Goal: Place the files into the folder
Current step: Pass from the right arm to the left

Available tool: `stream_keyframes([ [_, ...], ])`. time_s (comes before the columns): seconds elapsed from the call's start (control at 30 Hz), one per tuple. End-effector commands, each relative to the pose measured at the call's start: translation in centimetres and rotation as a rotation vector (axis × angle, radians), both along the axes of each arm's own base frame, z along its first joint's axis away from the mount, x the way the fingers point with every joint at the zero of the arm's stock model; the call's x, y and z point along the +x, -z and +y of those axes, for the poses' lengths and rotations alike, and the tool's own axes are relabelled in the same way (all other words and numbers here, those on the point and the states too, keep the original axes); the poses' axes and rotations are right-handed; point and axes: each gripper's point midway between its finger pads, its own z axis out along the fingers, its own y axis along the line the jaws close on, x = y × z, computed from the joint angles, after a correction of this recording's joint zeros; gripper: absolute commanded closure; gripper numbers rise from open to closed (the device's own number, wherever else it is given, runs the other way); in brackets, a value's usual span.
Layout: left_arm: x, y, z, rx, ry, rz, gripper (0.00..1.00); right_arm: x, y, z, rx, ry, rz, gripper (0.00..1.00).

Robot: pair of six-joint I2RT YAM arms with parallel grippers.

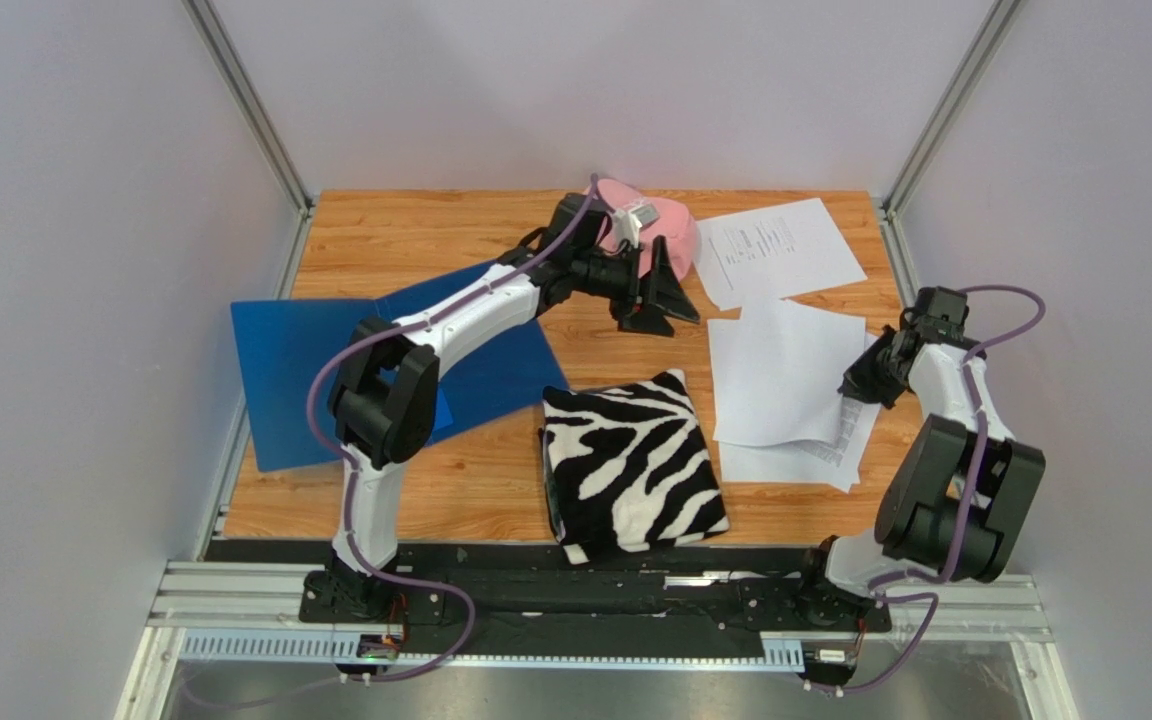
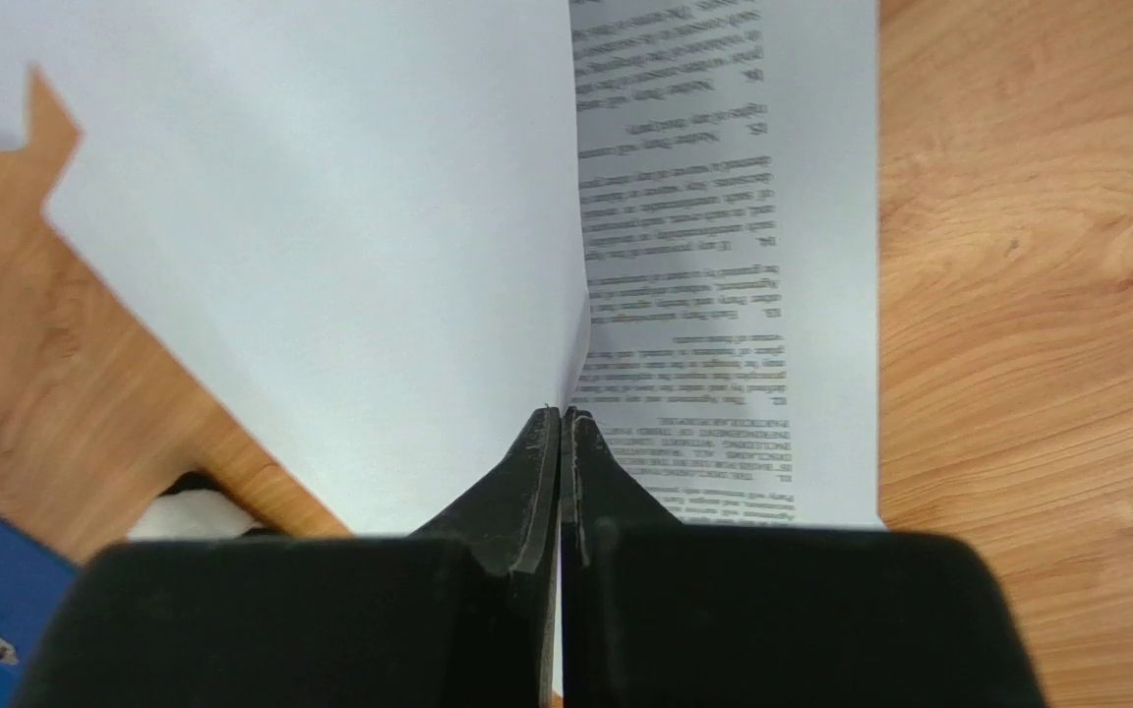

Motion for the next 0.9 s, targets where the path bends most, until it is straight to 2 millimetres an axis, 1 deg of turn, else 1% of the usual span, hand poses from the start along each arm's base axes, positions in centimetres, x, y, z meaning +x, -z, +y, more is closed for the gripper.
stream_keyframes([
  [0.0, 0.7, -1.0, -2.5, -0.024, 0.021, -0.039, 0.17, 1.3, 0.3, -2.5, -0.078, -0.02, 0.01, 1.0],
  [0.07, 1.1, 0.3, -3.3, 0.003, 0.03, -0.072, 0.17, 1.0, 0.5, -2.4, -0.073, -0.018, 0.014, 1.0],
  [0.1, 1.0, 1.4, -3.7, 0.043, 0.021, -0.074, 0.18, 1.0, 0.5, -2.2, -0.056, -0.007, 0.007, 0.99],
  [0.13, 0.9, 2.1, -4.0, 0.062, 0.029, -0.081, 0.18, 1.2, 0.1, -1.6, -0.013, -0.016, -0.018, 0.99],
  [0.17, 1.3, 2.8, -4.6, 0.072, 0.046, -0.118, 0.18, 1.0, -0.1, -1.7, 0.017, 0.005, -0.02, 0.99],
  [0.2, 0.9, 3.8, -4.9, 0.109, 0.055, -0.115, 0.19, 1.2, -0.6, -1.0, 0.086, 0.011, -0.042, 0.99],
  [0.23, 0.8, 4.3, -5.2, 0.128, 0.066, -0.127, 0.2, 1.2, -1.0, -0.8, 0.127, 0.022, -0.059, 1.0],
  [0.27, 1.2, 4.7, -5.7, 0.132, 0.087, -0.168, 0.2, 1.2, -1.4, -1.0, 0.16, 0.04, -0.078, 1.0],
  [0.3, 0.6, 5.2, -6.2, 0.15, 0.107, -0.17, 0.2, 1.4, -1.9, -0.8, 0.188, 0.046, -0.097, 1.0],
  [0.33, 0.5, 5.4, -6.5, 0.156, 0.127, -0.208, 0.2, 1.7, -2.5, -0.1, 0.241, 0.049, -0.118, 1.0],
  [0.37, 0.5, 5.7, -7.0, 0.159, 0.144, -0.228, 0.2, 1.9, -2.8, 0.1, 0.254, 0.049, -0.13, 1.0],
  [0.4, -0.2, 6.0, -7.7, 0.157, 0.169, -0.242, 0.2, 2.1, -3.2, 0.2, 0.267, 0.048, -0.139, 1.0],
  [0.47, -0.6, 7.0, -8.4, 0.146, 0.205, -0.217, 0.21, 2.4, -3.7, 0.5, 0.296, 0.042, -0.148, 1.0],
  [0.5, -1.3, 7.1, -8.6, 0.126, 0.237, -0.188, 0.23, 2.5, -3.9, 0.6, 0.309, 0.036, -0.156, 1.0],
  [0.57, -1.5, 7.9, -8.7, 0.127, 0.245, -0.153, 0.23, 2.6, -4.3, 0.5, 0.33, 0.041, -0.171, 1.0],
  [0.6, -1.8, 8.0, -8.7, 0.125, 0.253, -0.139, 0.23, 2.6, -4.7, 0.8, 0.353, 0.036, -0.185, 1.0],
  [0.67, -2.1, 7.9, -8.6, 0.125, 0.261, -0.113, 0.23, 2.6, -5.1, 0.6, 0.381, 0.062, -0.202, 0.99],
  [0.7, -2.7, 7.5, -8.6, 0.112, 0.281, -0.104, 0.22, 2.7, -5.3, 0.6, 0.39, 0.066, -0.208, 1.0],
  [0.77, -3.5, 7.1, -8.1, 0.119, 0.31, -0.171, 0.2, 2.8, -5.7, 0.6, 0.403, 0.069, -0.221, 1.0],
  [0.8, -3.5, 7.3, -8.2, 0.164, 0.297, -0.251, 0.2, 2.8, -5.8, 0.7, 0.415, 0.075, -0.22, 1.0],
  [0.83, -3.3, 7.6, -7.9, 0.2, 0.32, -0.385, 0.19, 2.8, -5.8, 0.8, 0.433, 0.071, -0.22, 1.0],
  [0.87, -3.4, 7.0, -7.4, 0.232, 0.319, -0.471, 0.19, 2.8, -5.7, 1.0, 0.441, 0.07, -0.216, 1.0],
])
